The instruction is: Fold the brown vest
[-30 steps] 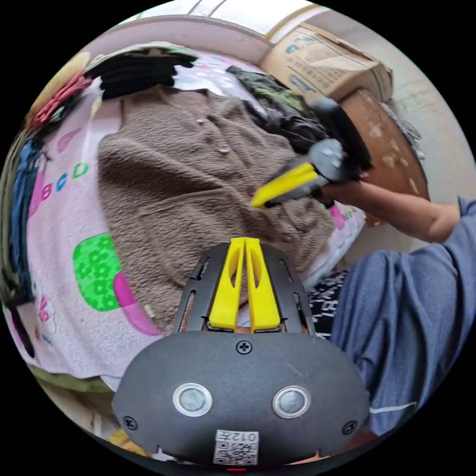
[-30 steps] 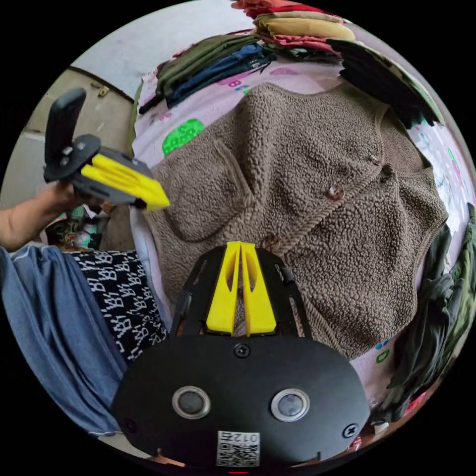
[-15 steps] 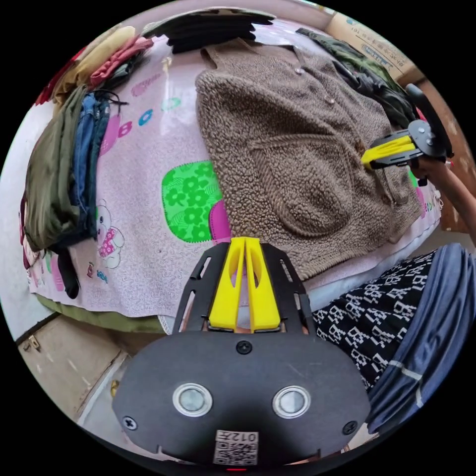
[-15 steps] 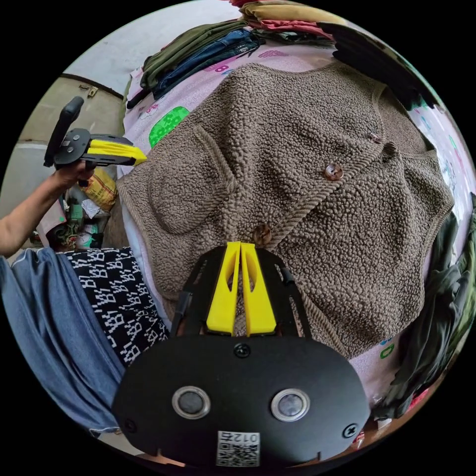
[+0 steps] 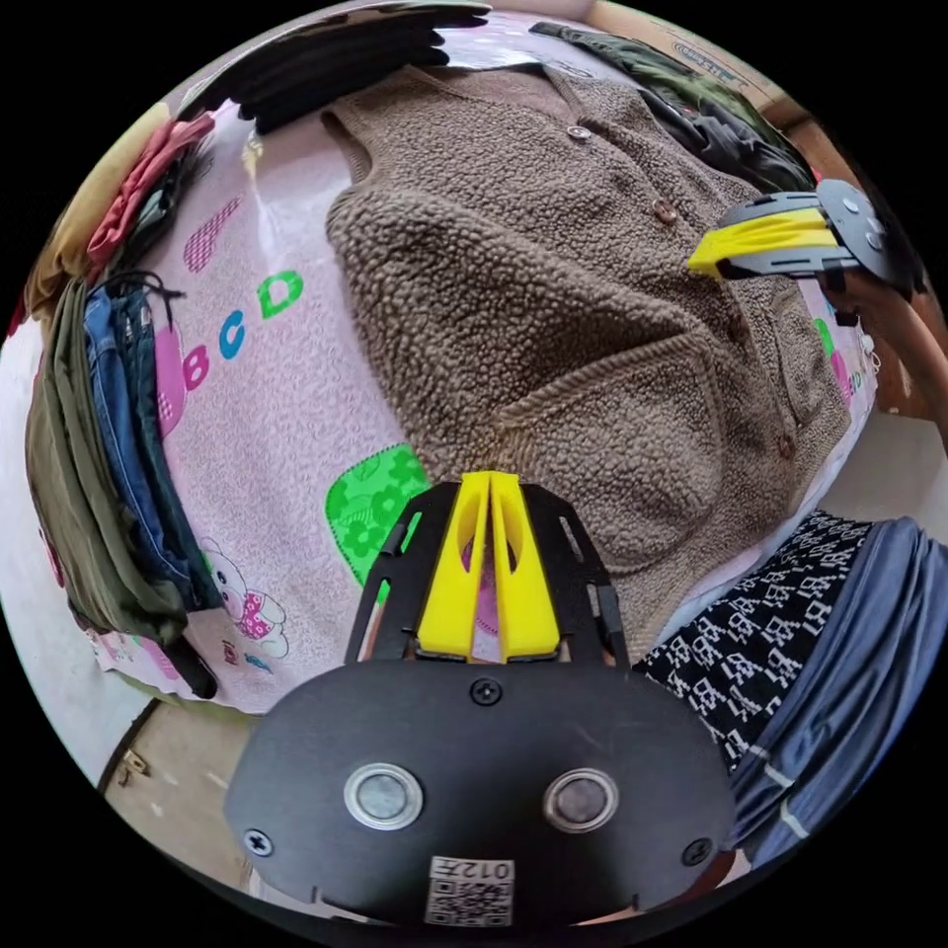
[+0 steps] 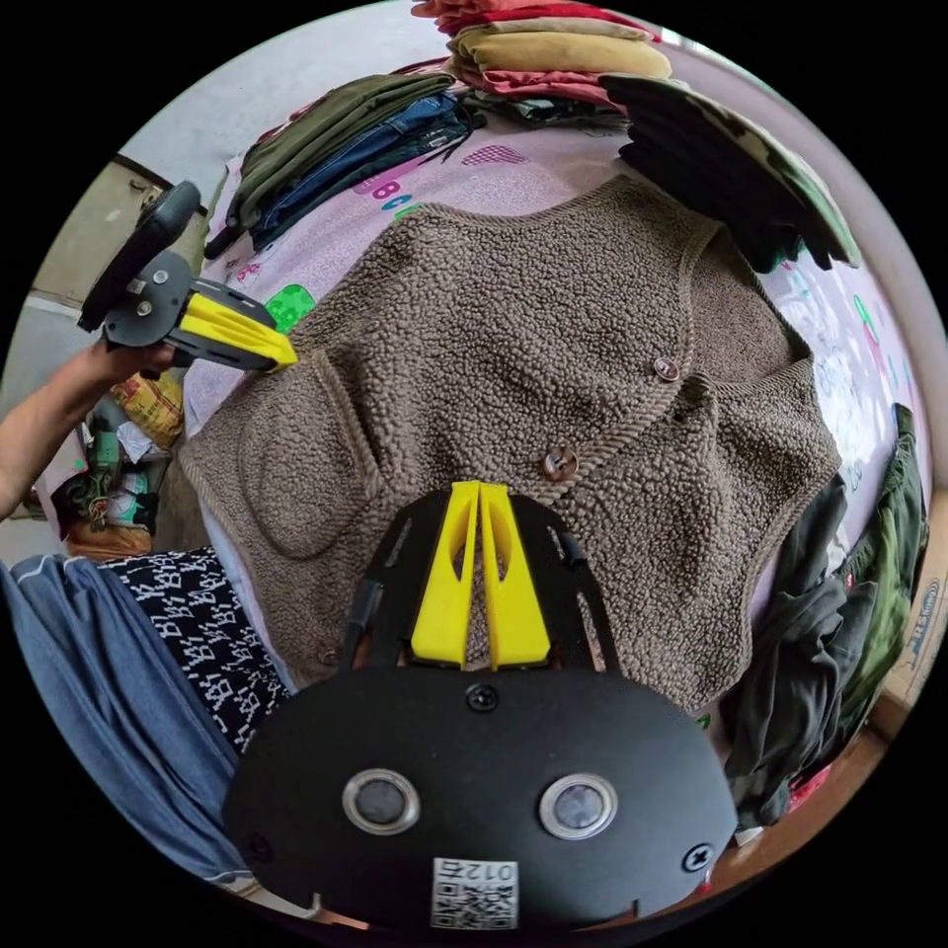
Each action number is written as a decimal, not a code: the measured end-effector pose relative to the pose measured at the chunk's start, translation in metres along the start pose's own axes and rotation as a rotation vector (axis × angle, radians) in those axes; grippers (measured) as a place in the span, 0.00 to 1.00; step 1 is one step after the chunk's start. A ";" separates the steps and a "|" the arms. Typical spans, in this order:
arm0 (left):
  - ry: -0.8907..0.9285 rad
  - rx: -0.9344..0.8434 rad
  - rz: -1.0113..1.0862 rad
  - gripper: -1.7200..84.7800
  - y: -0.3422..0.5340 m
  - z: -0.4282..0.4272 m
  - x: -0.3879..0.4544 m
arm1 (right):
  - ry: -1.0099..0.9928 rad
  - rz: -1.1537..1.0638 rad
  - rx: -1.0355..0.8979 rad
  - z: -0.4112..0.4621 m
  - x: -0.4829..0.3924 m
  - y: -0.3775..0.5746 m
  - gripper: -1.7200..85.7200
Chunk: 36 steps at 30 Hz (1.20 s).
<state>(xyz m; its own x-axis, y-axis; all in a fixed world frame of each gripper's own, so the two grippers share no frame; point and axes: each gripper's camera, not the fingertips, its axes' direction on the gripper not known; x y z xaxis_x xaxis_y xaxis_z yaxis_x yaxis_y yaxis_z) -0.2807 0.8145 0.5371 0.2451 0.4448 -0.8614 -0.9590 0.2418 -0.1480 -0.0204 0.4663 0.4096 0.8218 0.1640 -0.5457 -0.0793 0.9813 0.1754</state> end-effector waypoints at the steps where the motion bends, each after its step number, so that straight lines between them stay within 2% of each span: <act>1: -0.001 0.001 -0.012 0.02 0.007 0.001 -0.004 | 0.006 0.016 0.000 0.002 0.004 -0.004 0.02; 4: -0.009 0.011 -0.065 0.02 0.019 -0.002 -0.013 | 0.003 0.039 -0.003 0.005 0.011 -0.016 0.02; 7: -0.159 0.054 -0.110 0.02 0.033 -0.022 -0.007 | 0.014 0.052 0.034 -0.001 0.016 -0.031 0.02; 10: 0.037 0.195 0.035 0.02 0.042 -0.041 0.021 | -0.002 0.062 0.069 -0.003 0.022 -0.052 0.02; 12: 0.094 0.168 0.084 0.02 0.040 -0.034 0.037 | 0.002 0.061 0.059 0.003 0.025 -0.066 0.02; 16: 0.000 -0.056 0.187 0.02 0.048 0.010 0.062 | 0.038 0.027 -0.015 0.025 0.030 -0.091 0.02; 22: 0.039 -0.039 0.020 0.02 0.075 0.021 0.034 | 0.137 -0.013 -0.021 0.027 0.043 -0.105 0.02; 25: 0.043 -0.026 -0.009 0.02 0.080 0.021 0.029 | 0.090 -0.007 -0.044 0.034 0.053 -0.105 0.02; 28: 0.136 -0.030 -0.060 0.02 0.075 0.011 0.010 | -0.002 0.054 -0.009 0.022 0.068 -0.093 0.02; 32: 0.267 0.133 -0.162 0.02 0.057 -0.042 -0.030 | -0.121 0.088 0.147 -0.007 0.068 -0.036 0.02; 36: 0.261 0.278 -0.098 0.02 0.006 -0.066 -0.040 | -0.183 0.064 0.111 0.011 0.047 0.017 0.02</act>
<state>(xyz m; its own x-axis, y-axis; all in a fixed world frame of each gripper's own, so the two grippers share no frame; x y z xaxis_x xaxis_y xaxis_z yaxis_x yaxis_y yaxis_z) -0.3054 0.7409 0.5382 0.2549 0.1827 -0.9495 -0.8490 0.5124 -0.1293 0.0230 0.4891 0.3965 0.9067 0.1948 -0.3740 -0.0808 0.9507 0.2993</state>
